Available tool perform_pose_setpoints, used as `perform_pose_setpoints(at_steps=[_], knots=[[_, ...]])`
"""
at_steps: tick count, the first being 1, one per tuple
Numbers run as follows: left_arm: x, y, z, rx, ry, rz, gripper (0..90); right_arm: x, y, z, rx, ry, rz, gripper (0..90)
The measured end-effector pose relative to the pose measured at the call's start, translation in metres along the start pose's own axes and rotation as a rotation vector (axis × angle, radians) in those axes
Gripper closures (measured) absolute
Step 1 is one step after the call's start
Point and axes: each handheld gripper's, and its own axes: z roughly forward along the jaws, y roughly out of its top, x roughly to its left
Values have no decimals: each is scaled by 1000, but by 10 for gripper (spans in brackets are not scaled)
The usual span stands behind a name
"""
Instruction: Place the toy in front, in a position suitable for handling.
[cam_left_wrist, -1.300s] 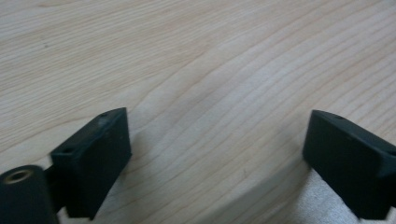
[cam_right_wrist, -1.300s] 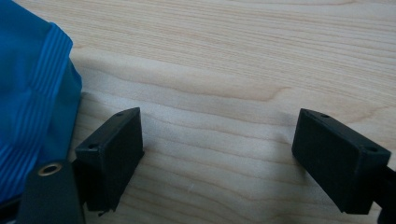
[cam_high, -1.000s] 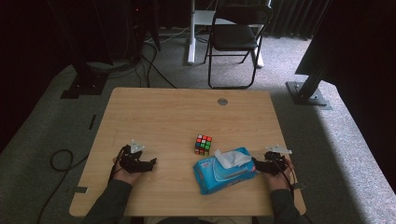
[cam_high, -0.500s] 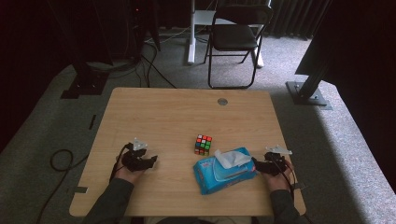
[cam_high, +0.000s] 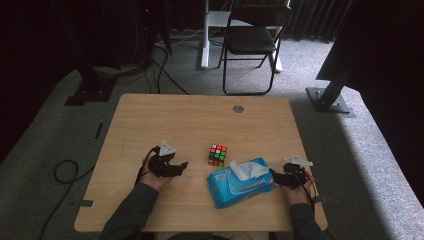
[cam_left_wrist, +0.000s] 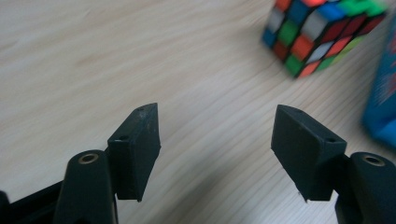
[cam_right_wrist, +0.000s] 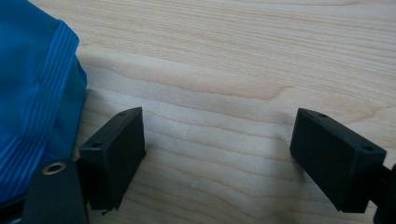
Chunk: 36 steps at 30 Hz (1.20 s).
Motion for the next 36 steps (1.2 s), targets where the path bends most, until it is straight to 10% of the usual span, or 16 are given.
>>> perform_pose_setpoints(at_steps=[14, 36], knots=[[-42, 50, 37, -12, -73, 90, 297, 0, 0, 0, 0, 0, 0, 173], [-60, 80, 64, -16, -83, 119, 299, 0, 0, 0, 0, 0, 1, 173]])
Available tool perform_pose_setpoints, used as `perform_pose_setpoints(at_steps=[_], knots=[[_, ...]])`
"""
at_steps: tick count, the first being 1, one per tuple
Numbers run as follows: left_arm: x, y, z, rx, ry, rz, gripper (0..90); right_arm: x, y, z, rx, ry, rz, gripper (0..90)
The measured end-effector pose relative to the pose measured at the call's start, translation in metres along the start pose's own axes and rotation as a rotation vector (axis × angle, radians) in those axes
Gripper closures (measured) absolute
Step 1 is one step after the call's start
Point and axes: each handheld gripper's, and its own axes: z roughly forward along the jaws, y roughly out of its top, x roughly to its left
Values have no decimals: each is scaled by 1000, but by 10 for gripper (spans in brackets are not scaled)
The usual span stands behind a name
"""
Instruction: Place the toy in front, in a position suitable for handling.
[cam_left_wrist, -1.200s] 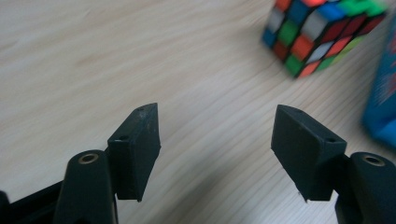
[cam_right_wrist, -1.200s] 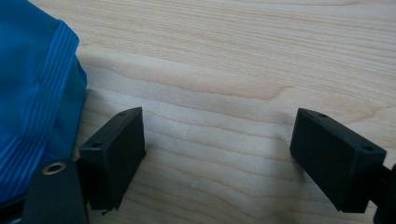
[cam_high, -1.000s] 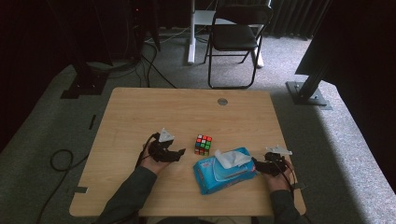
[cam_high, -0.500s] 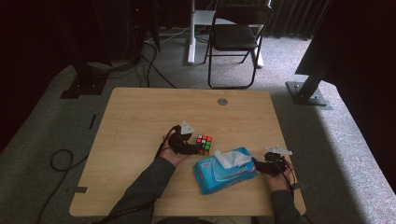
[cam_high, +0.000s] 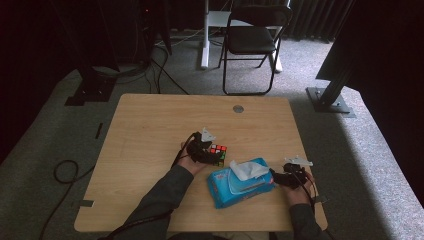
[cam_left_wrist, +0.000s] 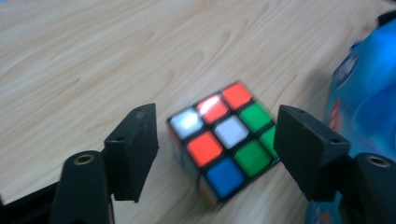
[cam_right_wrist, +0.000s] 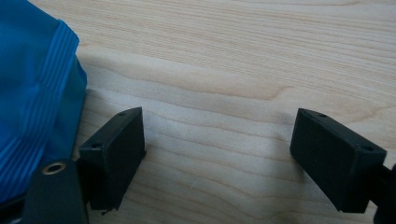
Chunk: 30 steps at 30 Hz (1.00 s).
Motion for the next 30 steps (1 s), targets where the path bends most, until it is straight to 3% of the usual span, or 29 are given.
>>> perform_pose_setpoints(at_steps=[4, 7, 12, 17, 30], knots=[[-4, 6, 11, 17, 15, 7, 275, 0, 0, 0, 0, 0, -3, 173], [-3, 7, 20, 18, 34, -24, 268, 0, 0, 0, -1, 0, -2, 174], [-2, 5, 27, 31, 62, -43, 265, 0, 0, 0, 0, 0, -1, 173], [3, 0, 22, 34, 90, -35, 269, 0, 0, 0, 0, 0, -1, 173], [28, -20, -1, 28, 172, -105, 273, 0, 0, 0, 0, 0, -1, 173]])
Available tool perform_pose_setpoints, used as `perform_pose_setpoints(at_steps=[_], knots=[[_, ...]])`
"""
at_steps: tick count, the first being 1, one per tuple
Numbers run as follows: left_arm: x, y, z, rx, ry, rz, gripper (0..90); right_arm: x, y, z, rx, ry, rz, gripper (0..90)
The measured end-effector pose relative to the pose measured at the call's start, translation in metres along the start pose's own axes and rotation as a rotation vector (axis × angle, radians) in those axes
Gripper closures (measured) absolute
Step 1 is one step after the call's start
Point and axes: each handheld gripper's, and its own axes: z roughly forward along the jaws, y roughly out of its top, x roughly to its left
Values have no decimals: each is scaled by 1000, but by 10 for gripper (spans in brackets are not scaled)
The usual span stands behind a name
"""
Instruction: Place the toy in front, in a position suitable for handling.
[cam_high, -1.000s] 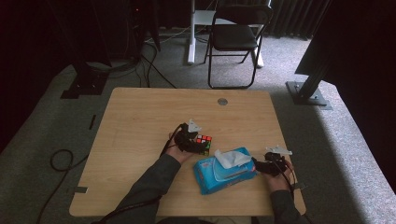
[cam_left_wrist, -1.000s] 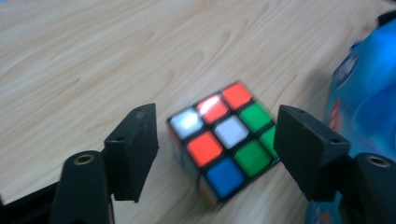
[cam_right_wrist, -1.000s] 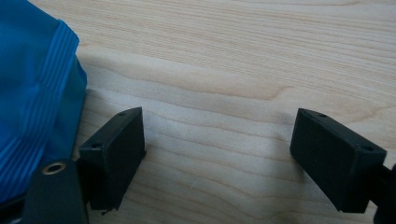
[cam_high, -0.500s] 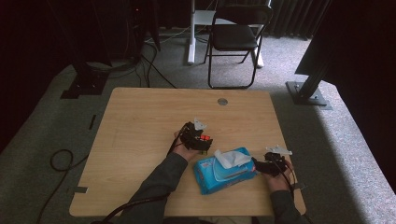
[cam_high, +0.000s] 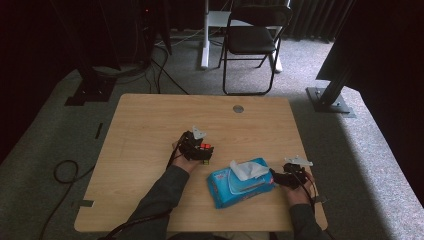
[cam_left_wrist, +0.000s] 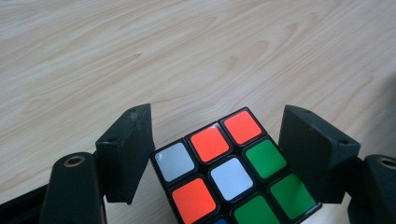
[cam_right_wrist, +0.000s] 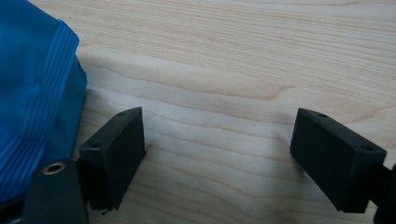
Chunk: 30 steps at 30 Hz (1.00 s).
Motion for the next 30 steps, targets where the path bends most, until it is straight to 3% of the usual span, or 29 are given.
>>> perform_pose_setpoints(at_steps=[16, 22, 30], knots=[[23, -11, -15, -11, 58, -24, 274, 0, 0, 0, 0, 0, 0, 174], [28, -9, -24, -42, 52, -44, 274, 0, 0, 0, 0, 0, 0, 173], [20, -1, -36, -78, -8, -30, 274, 0, 0, 0, 0, 1, -1, 173]])
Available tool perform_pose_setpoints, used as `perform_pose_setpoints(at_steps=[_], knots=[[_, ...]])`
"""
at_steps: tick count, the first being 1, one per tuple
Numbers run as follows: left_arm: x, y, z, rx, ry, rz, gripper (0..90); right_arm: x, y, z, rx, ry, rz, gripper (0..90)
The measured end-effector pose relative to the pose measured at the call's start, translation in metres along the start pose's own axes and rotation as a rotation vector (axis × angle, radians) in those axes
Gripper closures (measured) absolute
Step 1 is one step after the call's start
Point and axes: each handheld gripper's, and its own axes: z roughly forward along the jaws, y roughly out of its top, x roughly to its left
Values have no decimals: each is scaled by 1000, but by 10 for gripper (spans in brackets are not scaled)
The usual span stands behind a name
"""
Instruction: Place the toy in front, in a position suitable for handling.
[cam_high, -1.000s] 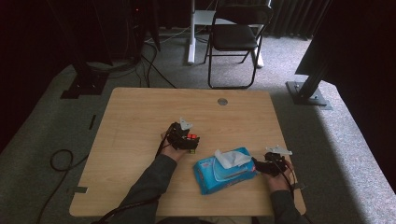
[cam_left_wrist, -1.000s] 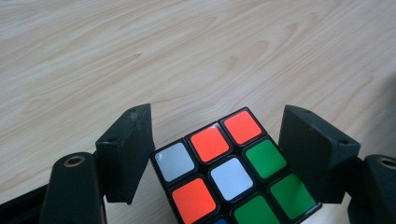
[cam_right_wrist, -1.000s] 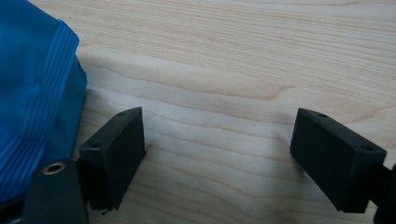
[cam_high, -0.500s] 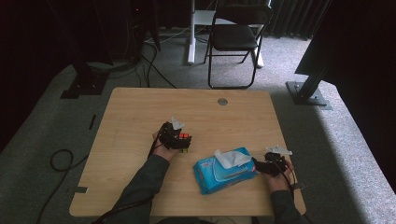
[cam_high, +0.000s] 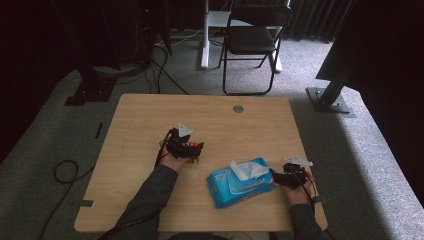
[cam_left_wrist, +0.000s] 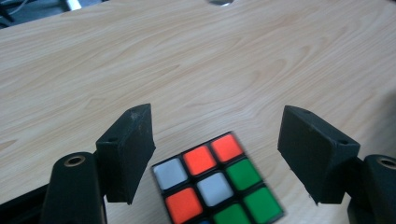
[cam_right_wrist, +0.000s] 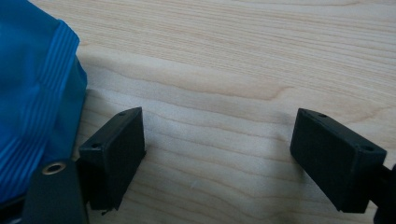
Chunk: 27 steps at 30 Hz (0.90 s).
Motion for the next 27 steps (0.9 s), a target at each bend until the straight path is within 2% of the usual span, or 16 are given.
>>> perform_pose_setpoints(at_steps=[8, 18, 27], knots=[[-17, 4, -12, -25, -58, 45, 275, 0, 0, 0, -1, -1, 1, 173], [-33, 2, -17, -53, -135, 46, 274, 0, 0, 0, -1, -1, 1, 173], [-47, 1, -16, -56, -195, 52, 274, 0, 0, 0, 0, 2, -2, 172]])
